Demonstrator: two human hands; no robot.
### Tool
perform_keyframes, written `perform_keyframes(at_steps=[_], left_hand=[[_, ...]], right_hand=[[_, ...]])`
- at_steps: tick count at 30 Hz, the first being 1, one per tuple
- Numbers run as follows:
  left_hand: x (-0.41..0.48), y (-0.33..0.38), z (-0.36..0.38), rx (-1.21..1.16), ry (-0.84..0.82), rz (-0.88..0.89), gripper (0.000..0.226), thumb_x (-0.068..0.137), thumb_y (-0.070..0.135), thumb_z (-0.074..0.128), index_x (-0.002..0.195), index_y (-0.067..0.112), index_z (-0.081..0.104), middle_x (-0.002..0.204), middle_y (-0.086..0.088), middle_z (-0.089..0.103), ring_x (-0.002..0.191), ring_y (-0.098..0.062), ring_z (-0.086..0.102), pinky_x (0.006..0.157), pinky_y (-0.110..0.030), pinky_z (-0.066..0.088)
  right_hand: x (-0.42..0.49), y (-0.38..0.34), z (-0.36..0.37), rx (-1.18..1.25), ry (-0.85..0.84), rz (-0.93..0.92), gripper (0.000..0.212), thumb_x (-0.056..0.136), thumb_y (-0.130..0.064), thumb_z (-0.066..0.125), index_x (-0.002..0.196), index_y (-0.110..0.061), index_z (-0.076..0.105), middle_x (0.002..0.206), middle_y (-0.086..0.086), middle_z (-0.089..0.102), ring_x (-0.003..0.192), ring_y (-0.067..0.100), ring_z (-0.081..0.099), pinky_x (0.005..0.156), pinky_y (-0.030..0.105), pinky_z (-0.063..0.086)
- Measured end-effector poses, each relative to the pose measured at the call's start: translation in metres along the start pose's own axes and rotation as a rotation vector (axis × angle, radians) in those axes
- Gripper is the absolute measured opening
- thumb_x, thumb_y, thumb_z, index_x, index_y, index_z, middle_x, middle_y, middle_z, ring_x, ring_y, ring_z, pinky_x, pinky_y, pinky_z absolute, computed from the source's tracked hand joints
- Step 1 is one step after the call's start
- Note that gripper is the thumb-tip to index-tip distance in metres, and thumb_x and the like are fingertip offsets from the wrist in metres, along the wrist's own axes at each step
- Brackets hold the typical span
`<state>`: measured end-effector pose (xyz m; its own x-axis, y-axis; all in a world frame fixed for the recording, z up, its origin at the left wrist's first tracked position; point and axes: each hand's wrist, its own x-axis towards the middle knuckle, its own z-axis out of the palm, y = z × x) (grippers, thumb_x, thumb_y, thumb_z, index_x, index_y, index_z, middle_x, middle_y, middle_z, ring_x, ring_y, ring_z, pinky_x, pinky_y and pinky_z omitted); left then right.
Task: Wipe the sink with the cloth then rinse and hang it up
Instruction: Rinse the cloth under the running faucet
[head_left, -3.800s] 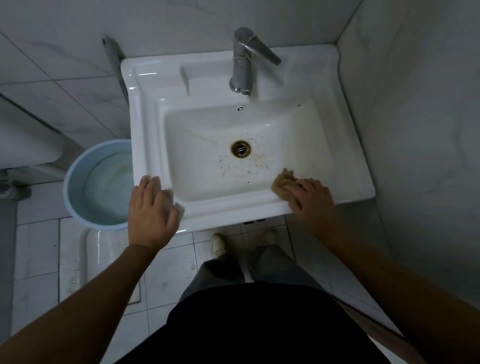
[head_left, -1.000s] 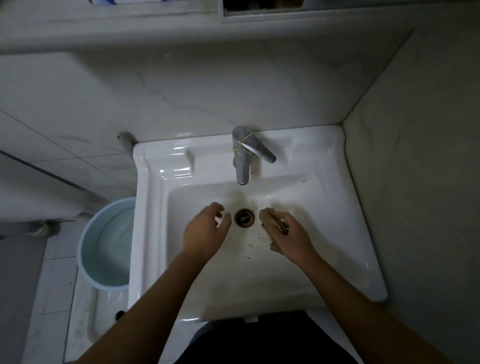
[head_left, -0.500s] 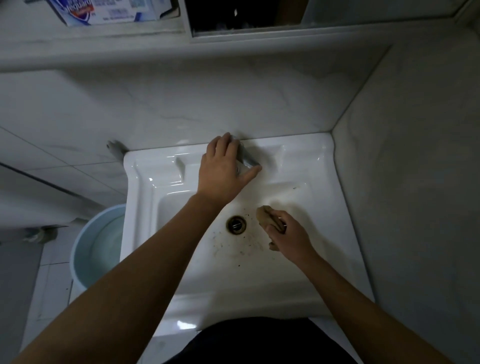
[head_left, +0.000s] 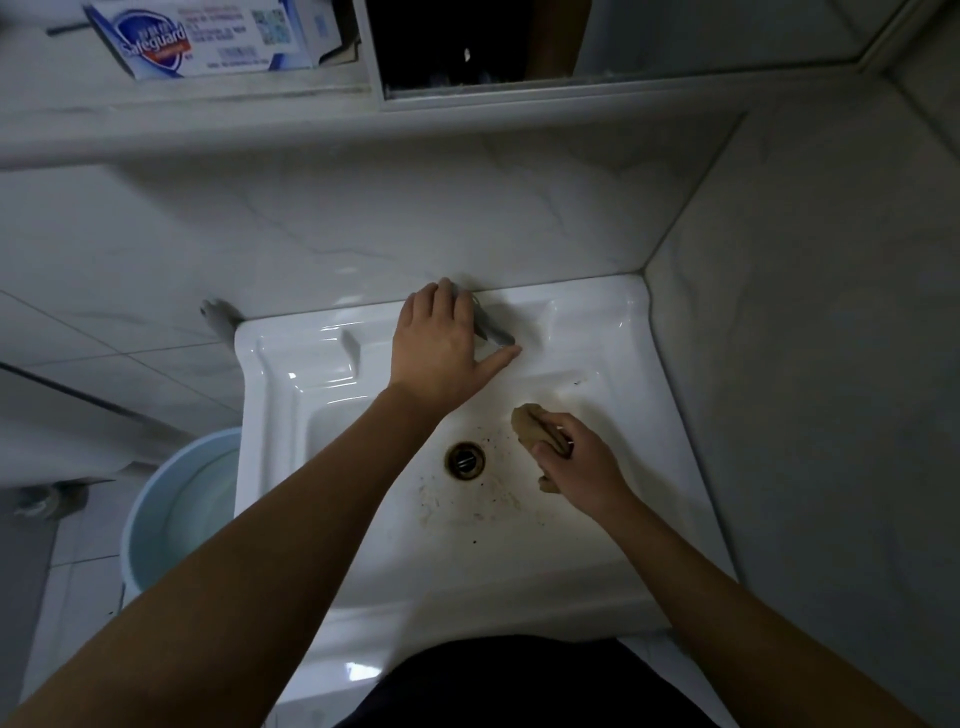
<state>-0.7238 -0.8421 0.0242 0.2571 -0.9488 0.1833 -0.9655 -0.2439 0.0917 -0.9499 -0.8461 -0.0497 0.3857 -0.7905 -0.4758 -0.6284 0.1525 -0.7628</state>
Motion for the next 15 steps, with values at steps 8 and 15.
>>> perform_keyframes(at_steps=[8,15], left_hand=[[0.008,-0.013,-0.006,-0.099,-0.033,-0.019,0.082,0.088,0.081,0.031,0.124,0.013,0.058,0.123,-0.007,0.063,0.116,-0.027,0.057,0.102,-0.039,0.046],[0.013,-0.018,-0.011,-0.161,-0.069,-0.039,0.084,0.085,0.082,0.029,0.124,0.013,0.057,0.125,-0.007,0.064,0.116,-0.028,0.057,0.097,-0.041,0.048]], right_hand=[[0.0,-0.007,0.002,0.006,0.015,-0.01,0.05,0.088,-0.038,0.061,0.138,-0.038,0.051,0.115,-0.008,0.063,0.084,0.013,0.071,0.077,0.042,0.063],[0.0,-0.008,0.004,0.045,0.014,-0.003,0.05,0.087,-0.039,0.062,0.136,-0.041,0.052,0.114,-0.008,0.063,0.088,0.013,0.07,0.074,0.041,0.064]])
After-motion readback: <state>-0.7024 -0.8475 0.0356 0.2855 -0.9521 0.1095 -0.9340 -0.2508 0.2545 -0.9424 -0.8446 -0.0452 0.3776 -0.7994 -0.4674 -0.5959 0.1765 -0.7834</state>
